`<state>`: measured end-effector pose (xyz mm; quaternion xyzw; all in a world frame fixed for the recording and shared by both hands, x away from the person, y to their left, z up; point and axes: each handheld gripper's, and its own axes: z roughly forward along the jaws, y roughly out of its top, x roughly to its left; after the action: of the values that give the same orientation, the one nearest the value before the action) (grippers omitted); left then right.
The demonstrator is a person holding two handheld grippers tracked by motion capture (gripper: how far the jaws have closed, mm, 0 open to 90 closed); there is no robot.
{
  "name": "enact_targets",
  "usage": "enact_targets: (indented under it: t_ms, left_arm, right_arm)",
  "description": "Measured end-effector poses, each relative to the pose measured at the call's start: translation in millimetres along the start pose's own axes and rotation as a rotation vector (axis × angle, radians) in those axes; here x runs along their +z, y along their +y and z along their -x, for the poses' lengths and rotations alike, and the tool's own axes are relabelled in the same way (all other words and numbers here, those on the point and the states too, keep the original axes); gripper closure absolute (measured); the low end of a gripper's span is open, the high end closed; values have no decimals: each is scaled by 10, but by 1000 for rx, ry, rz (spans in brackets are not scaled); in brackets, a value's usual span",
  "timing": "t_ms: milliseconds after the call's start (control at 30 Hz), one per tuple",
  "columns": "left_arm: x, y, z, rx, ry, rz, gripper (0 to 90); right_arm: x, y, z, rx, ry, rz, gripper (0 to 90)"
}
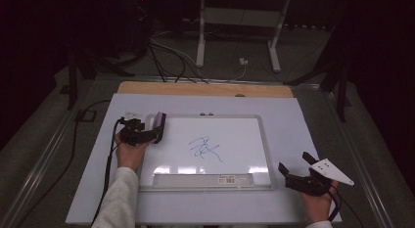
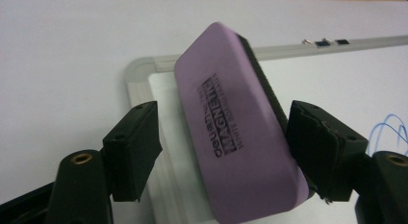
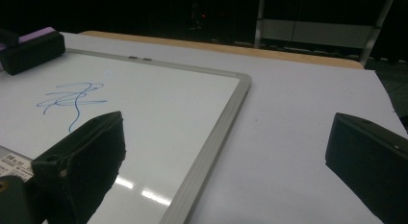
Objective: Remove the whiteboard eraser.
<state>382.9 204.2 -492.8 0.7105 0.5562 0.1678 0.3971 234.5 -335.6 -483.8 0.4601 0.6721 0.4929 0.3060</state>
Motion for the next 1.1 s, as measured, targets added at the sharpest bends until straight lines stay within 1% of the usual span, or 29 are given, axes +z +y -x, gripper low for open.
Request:
enact_targets:
  t_ms: [133,233,267,300,367,467,500,667,833,900,967,1100]
  left_arm:
    - [31,-11,34,10,-6,-13,284]
    - [82,-41,55,37,19,-53,285]
    - [96,-54,55,40,25,-62,298]
    - [104,-64,49,38,20,-63,298]
    - [107,-75,45,33,17,-60,325]
    - [110,-76,53,49,10,-65,387]
    - [108,-76,53,51,7,-67,387]
    - [83,-72,63,67,4,-55,405]
    - [49,-60,85,71,-7,-38,410]
    - [34,-56,98,78,-7,-33,411]
    - [20,-53,115,78,-16,-26,412]
    - [-10,-52,161,93,-30,-14,413]
  right_arm:
    - [-2,1,0,-1,0,1,8]
    - [-2,2,-3,-1,0,2,8]
    - [-2,2,-5,-1,0,2,8]
    - [-2,2,-5,-1,0,2,8]
    - [-3,2,-4,-2,0,3,8]
    - [-1,1,0,-1,0,1,8]
    - [-1,1,0,-1,0,1,8]
    - [-2,1,-4,-1,0,2,8]
    - [0,1,-5,-1,1,1,8]
    - [-1,1,-6,-2,1,2,8]
    - [-1,0,-6,-1,0,2,8]
    - [-1,0,-3,0,-1,2,8]
